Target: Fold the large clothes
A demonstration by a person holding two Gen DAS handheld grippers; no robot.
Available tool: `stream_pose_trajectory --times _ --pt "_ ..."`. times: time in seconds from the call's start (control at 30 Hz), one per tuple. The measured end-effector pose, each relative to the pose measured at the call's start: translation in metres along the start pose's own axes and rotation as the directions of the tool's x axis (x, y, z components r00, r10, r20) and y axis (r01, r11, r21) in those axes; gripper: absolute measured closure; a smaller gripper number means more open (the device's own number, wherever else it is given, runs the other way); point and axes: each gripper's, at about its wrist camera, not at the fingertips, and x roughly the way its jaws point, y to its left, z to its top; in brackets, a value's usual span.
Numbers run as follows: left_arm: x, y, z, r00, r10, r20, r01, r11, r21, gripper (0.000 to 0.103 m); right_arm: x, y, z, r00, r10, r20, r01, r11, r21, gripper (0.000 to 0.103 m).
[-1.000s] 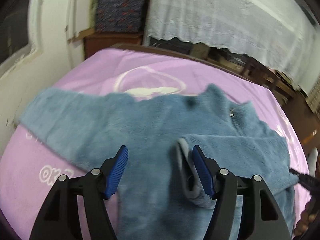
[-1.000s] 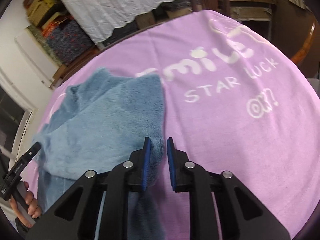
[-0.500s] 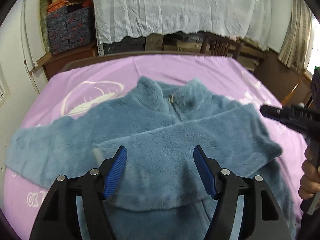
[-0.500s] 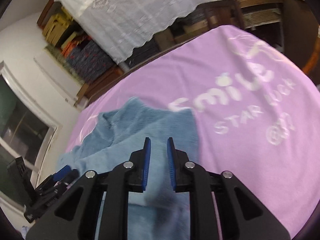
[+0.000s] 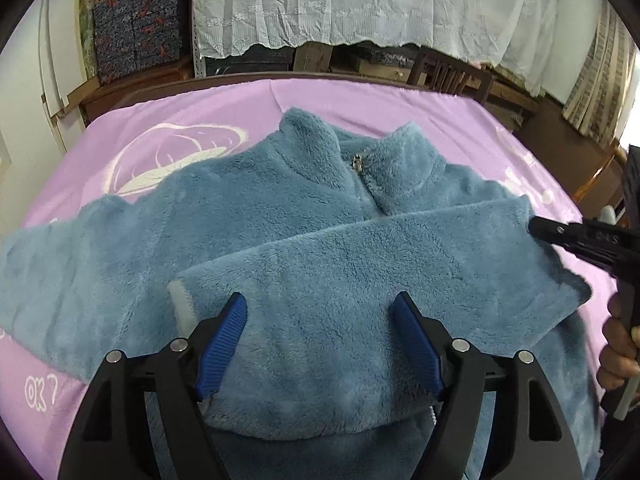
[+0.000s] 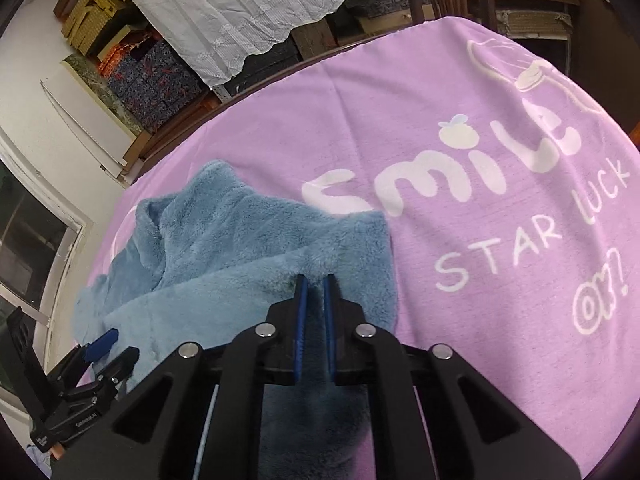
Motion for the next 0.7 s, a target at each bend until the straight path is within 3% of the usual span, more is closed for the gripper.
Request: stream_pose_trajectory --times 0.07,0.23,0.4,0.57,0.7 --pt "-0.008 0.006 -0.001 1.0 -0.019 0.013 0.019 1.0 -0.023 0.027 -0.019 0.002 -0.005 1.0 0.025 0.017 -0.025 1.0 -0.001 0.091" --pt "-0.006 0.011 -0.002 1.0 -0.013 -0.015 0.012 0.999 -0.035 0.027 -0.044 0.023 -0.029 0.997 0.074 -0.009 -0.075 0.992 -0.097 0.091" --pt "-0.001 0.0 -0.006 0.999 0.044 -0.019 -0.044 0.999 0.03 0.024 -0.029 0.026 -0.046 0.997 -0.042 -0.069 0.03 0.986 -0.163 0.096" --pt "-0.001 0.004 -0.007 0.999 0.035 -0.02 -0.034 0.999 0.021 0.024 -0.026 0.014 -0.042 0.996 -0.012 -0.091 0.0 0.992 -0.13 0.1" --pt "-0.017 0.024 -0.003 1.0 0.004 0.009 -0.003 0.998 -0.059 0.024 -0.027 0.017 -0.043 0.996 -0.022 -0.083 0.01 0.989 -0.145 0.1"
